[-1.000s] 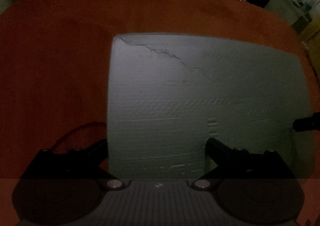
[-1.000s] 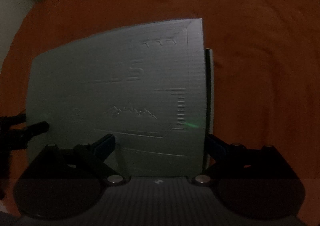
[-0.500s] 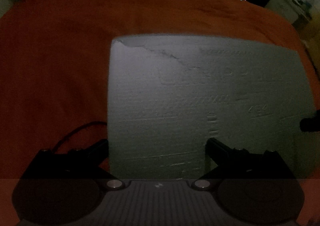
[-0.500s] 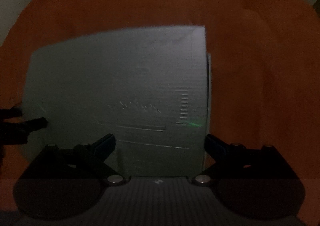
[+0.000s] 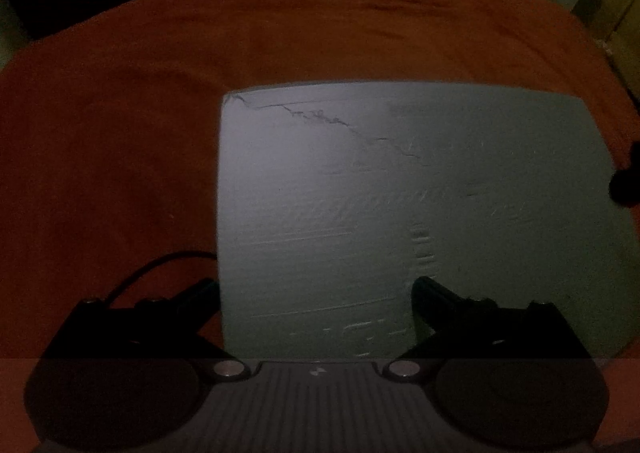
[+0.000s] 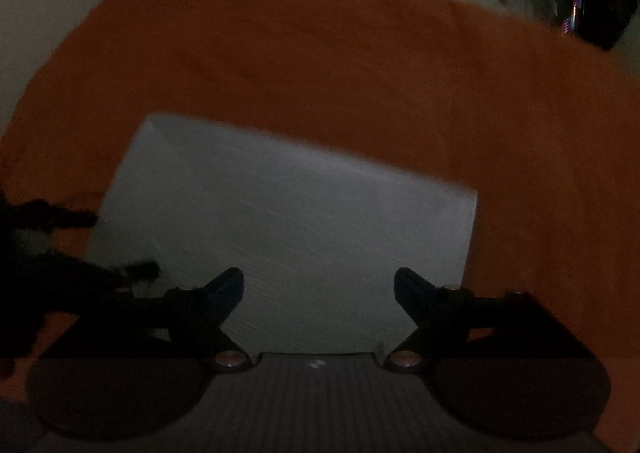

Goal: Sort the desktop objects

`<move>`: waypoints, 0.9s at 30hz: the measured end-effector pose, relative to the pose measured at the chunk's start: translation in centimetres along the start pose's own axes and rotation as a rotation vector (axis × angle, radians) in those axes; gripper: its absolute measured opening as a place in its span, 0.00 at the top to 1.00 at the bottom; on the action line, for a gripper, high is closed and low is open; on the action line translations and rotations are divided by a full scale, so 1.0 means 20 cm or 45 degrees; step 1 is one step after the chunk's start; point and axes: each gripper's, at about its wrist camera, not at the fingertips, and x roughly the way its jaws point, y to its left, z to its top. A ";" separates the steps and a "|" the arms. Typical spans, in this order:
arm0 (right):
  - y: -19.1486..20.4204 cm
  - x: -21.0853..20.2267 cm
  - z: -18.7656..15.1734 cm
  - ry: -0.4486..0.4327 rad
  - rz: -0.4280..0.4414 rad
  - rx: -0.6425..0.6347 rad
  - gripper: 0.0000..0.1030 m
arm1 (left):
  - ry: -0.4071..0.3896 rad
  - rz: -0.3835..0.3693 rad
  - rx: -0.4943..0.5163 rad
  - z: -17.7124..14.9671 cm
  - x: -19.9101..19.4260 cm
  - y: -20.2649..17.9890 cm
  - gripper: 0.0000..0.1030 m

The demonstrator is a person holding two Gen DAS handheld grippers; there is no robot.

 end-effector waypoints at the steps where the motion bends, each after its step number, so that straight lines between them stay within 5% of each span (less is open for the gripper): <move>1: -0.02 0.04 -0.01 0.029 -0.001 0.024 0.17 | -0.002 0.001 0.000 0.02 -0.01 0.02 0.00; 9: -0.11 0.26 -0.06 0.192 0.023 0.154 0.16 | -0.006 0.012 0.004 -0.01 0.04 0.02 0.00; 15: -0.04 0.32 -0.11 0.166 -0.052 0.068 0.00 | -0.011 0.025 -0.002 -0.05 -0.02 -0.02 0.00; 20: 0.09 0.29 -0.16 0.135 -0.159 0.037 0.00 | 0.014 0.018 -0.016 -0.05 -0.04 -0.01 0.00; 27: 0.10 0.29 -0.09 0.105 -0.108 0.189 0.01 | 0.052 0.139 0.070 -0.06 -0.11 -0.05 0.00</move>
